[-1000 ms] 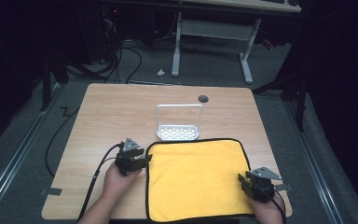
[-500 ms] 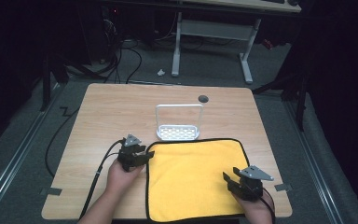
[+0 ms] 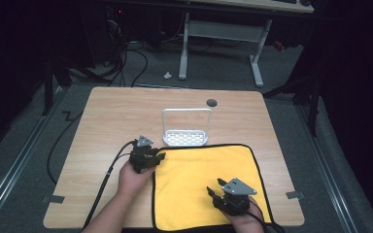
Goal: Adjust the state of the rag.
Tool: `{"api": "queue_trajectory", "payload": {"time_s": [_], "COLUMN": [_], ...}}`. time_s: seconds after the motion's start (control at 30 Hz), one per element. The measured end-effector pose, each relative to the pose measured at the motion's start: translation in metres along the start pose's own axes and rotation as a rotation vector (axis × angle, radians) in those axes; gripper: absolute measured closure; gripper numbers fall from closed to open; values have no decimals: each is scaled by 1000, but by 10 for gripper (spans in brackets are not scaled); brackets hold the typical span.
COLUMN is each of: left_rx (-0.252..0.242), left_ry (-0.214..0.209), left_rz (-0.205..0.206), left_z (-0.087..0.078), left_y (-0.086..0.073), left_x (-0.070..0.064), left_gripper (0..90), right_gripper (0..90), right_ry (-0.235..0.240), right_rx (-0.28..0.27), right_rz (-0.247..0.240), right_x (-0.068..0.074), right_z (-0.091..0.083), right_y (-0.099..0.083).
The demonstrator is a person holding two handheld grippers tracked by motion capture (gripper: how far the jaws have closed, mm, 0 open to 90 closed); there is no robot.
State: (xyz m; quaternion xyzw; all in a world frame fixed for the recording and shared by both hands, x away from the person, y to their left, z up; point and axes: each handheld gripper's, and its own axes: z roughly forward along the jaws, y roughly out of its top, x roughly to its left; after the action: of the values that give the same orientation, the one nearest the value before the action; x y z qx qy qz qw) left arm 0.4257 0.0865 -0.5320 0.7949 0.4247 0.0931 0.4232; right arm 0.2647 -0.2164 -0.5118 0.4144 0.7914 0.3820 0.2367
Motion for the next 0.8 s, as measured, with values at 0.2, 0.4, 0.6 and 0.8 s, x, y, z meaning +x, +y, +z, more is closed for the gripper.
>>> {"api": "queue_trajectory", "payload": {"time_s": [0.2,0.4,0.6,0.8], "left_rx": [-37,-37,-33,-27], "left_ry": [21,15,24,28], "left_rz": [11,-37,-64,-76], "left_z": [-3,-3,-2,-2], "left_y": [-6,-6,-5,-5], "left_x": [-2,3,6,7], "left_gripper": [782,845,846,845], "right_gripper": [424,416,452,467], "right_ry": [90,163,230,293], "right_rx": [18,39,50,76], "right_rz": [-53,-99,-166,-195], "right_x": [35,68,94,117], "right_z": [15,33,51,70], "right_y": [12,21,31,44]}}
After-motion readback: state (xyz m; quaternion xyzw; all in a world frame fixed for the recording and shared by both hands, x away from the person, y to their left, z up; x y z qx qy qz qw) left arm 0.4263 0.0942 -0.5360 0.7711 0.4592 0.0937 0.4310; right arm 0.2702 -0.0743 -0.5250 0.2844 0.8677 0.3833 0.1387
